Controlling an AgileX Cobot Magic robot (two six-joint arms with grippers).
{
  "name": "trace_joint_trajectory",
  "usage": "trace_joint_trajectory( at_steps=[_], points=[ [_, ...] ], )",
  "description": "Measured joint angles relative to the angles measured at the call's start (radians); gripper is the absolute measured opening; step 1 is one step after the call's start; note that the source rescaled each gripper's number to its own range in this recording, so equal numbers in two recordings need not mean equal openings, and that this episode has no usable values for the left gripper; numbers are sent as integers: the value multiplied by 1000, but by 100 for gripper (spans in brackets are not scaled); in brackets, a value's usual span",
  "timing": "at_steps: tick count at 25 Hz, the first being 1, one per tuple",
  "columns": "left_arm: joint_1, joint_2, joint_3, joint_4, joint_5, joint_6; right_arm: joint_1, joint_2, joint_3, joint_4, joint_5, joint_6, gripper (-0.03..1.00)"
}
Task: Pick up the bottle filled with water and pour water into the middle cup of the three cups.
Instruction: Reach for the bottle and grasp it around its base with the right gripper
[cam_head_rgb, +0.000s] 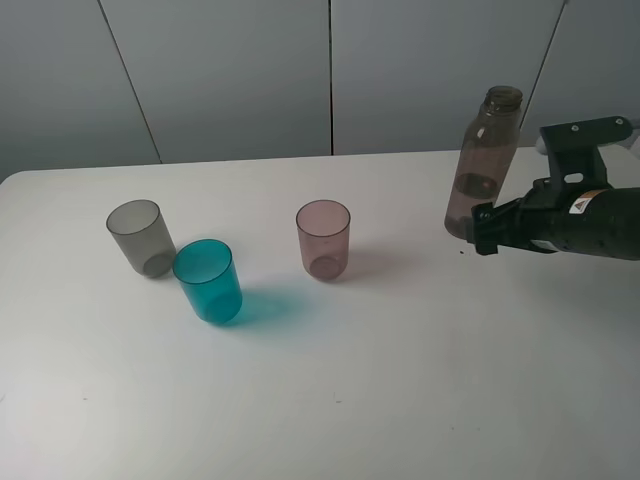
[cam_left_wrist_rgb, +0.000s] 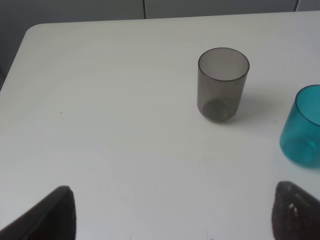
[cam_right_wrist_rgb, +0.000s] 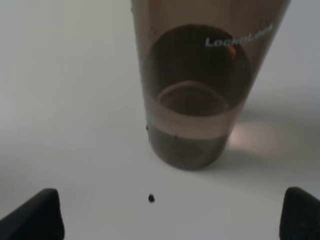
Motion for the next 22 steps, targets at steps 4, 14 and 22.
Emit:
trace_joint_trajectory(
  at_steps=[4, 14, 22],
  points=[
    [0, 0, 0, 0, 0, 0, 0, 84, 0, 0, -188, 4, 78],
    [0, 0, 0, 0, 0, 2, 0, 228, 0, 9, -431, 20, 78],
    [0, 0, 0, 0, 0, 6, 0, 347, -2, 26, -663, 129, 78]
  ],
)
